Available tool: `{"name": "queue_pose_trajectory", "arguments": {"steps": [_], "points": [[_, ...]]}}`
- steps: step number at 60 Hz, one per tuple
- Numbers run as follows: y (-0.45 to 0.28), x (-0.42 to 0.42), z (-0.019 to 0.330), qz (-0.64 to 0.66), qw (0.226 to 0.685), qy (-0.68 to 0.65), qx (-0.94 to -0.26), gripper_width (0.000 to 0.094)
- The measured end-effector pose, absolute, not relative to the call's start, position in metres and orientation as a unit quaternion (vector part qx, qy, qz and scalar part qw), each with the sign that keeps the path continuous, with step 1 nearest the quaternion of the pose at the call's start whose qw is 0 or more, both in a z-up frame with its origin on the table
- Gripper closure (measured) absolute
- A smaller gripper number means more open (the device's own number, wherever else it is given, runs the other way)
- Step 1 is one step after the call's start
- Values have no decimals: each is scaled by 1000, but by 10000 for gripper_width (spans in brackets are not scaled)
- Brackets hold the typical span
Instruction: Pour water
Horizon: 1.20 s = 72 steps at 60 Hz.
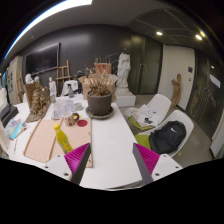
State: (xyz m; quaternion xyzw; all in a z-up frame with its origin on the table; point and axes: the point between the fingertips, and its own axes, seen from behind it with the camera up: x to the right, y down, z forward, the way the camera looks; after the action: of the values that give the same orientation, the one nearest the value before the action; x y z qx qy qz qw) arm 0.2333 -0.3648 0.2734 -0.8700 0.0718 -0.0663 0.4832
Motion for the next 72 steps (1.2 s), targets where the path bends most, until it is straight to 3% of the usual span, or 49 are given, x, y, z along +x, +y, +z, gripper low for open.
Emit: {"name": "queue_pose_trajectory", "arguments": {"steps": [7, 18, 29, 40, 48, 54, 67, 72], "points": [[-365, 211, 258, -55, 477, 59, -875, 75], [-330, 101, 192, -22, 480, 37, -876, 74], [-272, 26, 138, 11, 511, 23, -859, 68], [-202, 7, 98, -13, 553, 28, -833, 90], [-168, 9, 70, -29, 550, 41, -833, 199], [-153, 10, 63, -29, 553, 49, -831, 455], [-139, 20, 70, -44, 548, 62, -833, 629], [-136, 24, 84, -59, 543, 54, -836, 632]]}}
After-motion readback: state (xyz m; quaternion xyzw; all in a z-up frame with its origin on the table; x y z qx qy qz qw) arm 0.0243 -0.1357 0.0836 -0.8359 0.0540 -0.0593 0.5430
